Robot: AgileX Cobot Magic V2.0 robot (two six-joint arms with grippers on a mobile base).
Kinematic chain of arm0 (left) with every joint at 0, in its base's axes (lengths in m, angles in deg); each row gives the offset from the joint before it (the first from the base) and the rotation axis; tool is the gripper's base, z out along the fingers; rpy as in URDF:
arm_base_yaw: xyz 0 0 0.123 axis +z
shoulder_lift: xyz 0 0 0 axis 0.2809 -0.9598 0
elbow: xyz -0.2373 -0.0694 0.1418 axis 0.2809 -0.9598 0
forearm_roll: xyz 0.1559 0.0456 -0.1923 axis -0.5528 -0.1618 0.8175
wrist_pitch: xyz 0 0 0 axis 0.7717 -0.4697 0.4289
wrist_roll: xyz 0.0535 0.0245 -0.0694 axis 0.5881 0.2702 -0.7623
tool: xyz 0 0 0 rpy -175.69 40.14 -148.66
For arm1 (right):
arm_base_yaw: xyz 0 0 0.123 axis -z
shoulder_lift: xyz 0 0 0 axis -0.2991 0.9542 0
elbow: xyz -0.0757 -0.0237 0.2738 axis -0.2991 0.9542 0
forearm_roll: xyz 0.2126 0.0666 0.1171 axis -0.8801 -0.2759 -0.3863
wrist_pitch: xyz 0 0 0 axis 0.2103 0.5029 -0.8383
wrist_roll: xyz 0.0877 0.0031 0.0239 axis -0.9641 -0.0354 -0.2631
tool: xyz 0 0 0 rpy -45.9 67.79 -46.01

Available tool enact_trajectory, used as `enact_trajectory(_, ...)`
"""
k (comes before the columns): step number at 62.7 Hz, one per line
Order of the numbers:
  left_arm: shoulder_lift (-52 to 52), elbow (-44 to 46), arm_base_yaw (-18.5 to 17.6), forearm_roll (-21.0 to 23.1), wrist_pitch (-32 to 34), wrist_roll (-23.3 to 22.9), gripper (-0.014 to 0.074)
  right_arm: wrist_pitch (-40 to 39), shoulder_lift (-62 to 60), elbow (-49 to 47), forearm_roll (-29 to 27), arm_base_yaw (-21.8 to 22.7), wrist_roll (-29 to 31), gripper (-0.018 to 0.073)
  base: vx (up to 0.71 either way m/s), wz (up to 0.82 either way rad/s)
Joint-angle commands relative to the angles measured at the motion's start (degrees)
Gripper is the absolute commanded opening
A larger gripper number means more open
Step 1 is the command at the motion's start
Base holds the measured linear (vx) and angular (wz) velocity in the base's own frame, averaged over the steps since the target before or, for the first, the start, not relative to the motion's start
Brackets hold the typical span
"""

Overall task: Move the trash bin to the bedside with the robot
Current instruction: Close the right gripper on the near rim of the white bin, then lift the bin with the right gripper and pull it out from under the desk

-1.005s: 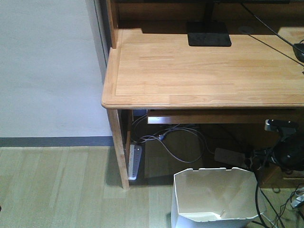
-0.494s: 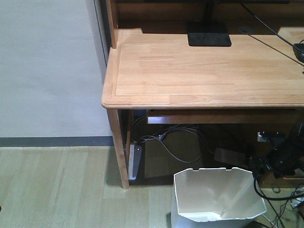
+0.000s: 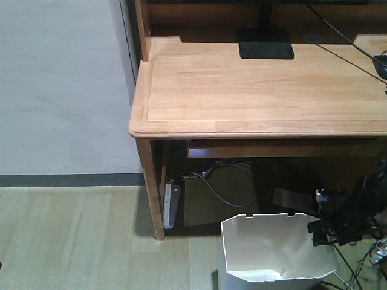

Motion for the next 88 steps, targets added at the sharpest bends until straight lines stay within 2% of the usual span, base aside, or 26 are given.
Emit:
enact_trajectory(1,0.54,-1.6,-0.36,0.1,4.18,-0.46,-0.0006,0.17,-0.67,-1.91,-0.03,0.23,0.59,0.0524,0.0,0.0)
enact_trajectory(22,0.54,-1.6,-0.36,0.1,4.18,-0.46,-0.0006,1.1,6.53,-9.52,-1.19,0.23,0.63,0.0515,0.0,0.0)
enact_trajectory(32,0.54,-1.6,-0.36,0.1,4.18,-0.46,-0.0006,6.52,10.46,-15.48,-3.58,0.23,3.35,0.0451,0.0,0.0)
enact_trajectory(36,0.54,-1.6,-0.36,0.1,4.18,-0.46,-0.0006,9.19,11.94,-18.01,-5.57,0.23,5.67,0.0397,0.0,0.0)
enact_trajectory(41,0.54,-1.6,-0.36,0.1,4.18,-0.46,-0.0006,11.89,13.68,-20.98,-9.62,0.23,9.39,0.0284,0.0,0.0)
enact_trajectory(51,0.54,-1.6,-0.36,0.1,4.18,-0.46,-0.0006,13.54,14.92,-22.89,-19.86,0.23,17.64,-0.002,0.0,0.0)
enact_trajectory(66,0.54,-1.6,-0.36,0.1,4.18,-0.46,-0.0006,16.31,14.45,-22.38,-32.02,0.23,29.39,-0.0007,0.0,0.0)
enact_trajectory(78,0.54,-1.6,-0.36,0.1,4.18,-0.46,-0.0006,21.05,13.54,-22.23,-37.13,0.23,33.21,-0.0006,0.0,0.0)
enact_trajectory(88,0.54,-1.6,-0.36,0.1,4.18,-0.46,-0.0006,17.52,8.78,-16.15,-41.98,0.23,38.35,-0.0006,0.0,0.0)
